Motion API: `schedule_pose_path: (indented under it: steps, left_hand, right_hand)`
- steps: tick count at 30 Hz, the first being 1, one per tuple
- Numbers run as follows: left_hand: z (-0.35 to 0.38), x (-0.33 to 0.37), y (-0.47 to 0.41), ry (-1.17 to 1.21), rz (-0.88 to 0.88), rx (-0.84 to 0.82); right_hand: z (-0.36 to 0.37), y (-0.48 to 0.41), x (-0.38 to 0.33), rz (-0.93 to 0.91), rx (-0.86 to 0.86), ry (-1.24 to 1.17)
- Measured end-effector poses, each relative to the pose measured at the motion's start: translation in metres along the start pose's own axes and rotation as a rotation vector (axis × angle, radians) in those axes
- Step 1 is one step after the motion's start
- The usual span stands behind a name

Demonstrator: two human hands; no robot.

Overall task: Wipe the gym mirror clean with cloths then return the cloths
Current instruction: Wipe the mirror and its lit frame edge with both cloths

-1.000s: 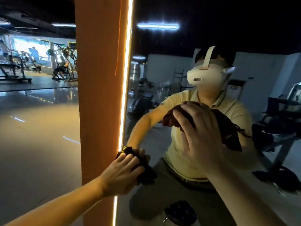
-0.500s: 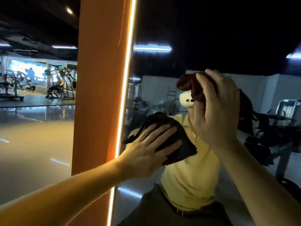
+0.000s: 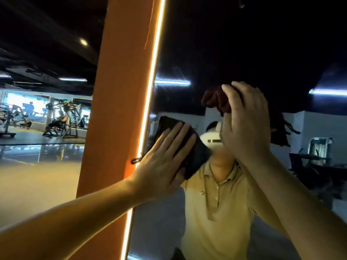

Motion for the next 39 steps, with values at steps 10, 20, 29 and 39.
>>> schedule_pose_path:
  steps: [10,20,29,39]
  left_hand:
    - [-0.040,-0.038,-0.047,0.070,-0.388,0.080]
    - [0.071,0.075,0.197,-0.109,-0.101,-0.342]
    - [0.013,0.041,0.017,0.212,-0.490,0.147]
    - [0.116,0.154,0.247,-0.165,0.136,-0.396]
  right_hand:
    - [-0.001,0.034,-0.003,-0.149,-0.156,-0.013]
    - [0.003,0.122,-0.004,-0.190,-0.212,-0.083]
    - [-0.004,0.161,-0.002,-0.069,-0.172,-0.063]
    - [0.007,0.198,0.000,-0.181,-0.226,-0.077]
Point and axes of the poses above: each hand's wrist, its own y-axis away from the middle knuckle, its own z-axis out of the palm, x = y × z, the point moved 2 cm from there along -y, towards the middle knuckle, and after that the axes turned 13 degrees about -x, right-handed, at the moved point
